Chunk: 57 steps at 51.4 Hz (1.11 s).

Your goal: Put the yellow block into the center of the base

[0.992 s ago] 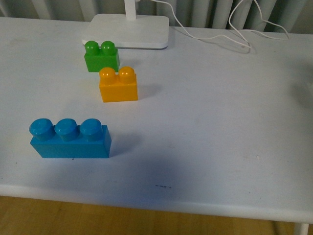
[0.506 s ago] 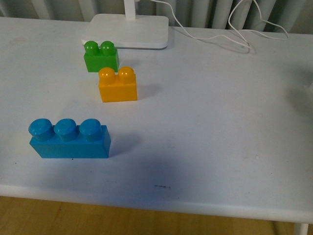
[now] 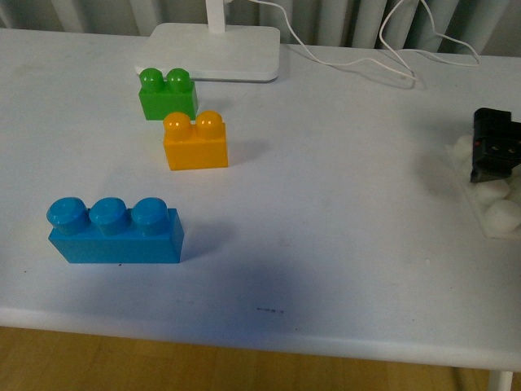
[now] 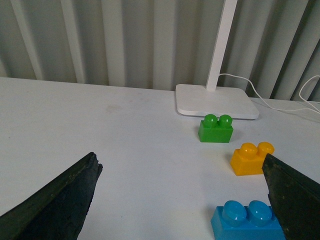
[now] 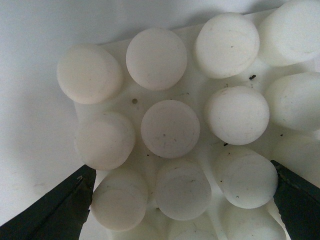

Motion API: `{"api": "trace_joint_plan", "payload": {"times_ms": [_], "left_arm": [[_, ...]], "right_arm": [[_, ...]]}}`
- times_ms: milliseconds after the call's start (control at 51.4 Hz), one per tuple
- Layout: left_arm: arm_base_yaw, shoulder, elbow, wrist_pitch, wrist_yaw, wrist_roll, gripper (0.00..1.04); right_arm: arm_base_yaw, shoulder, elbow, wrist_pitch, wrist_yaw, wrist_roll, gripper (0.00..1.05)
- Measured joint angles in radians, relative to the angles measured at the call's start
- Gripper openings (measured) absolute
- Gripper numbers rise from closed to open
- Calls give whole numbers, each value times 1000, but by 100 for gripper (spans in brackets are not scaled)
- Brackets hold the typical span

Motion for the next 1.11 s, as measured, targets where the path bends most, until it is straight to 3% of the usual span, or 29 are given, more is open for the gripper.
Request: {"api": "trace_joint_plan", "payload": {"times_ms": [836, 1108], "left_arm": [[0, 0, 0, 0, 0, 0, 98], [0, 0, 0, 0, 0, 0, 98]], "right_arm": [[382, 19, 52, -38, 147, 324, 96], [414, 101, 172, -82, 217, 389, 96]]}}
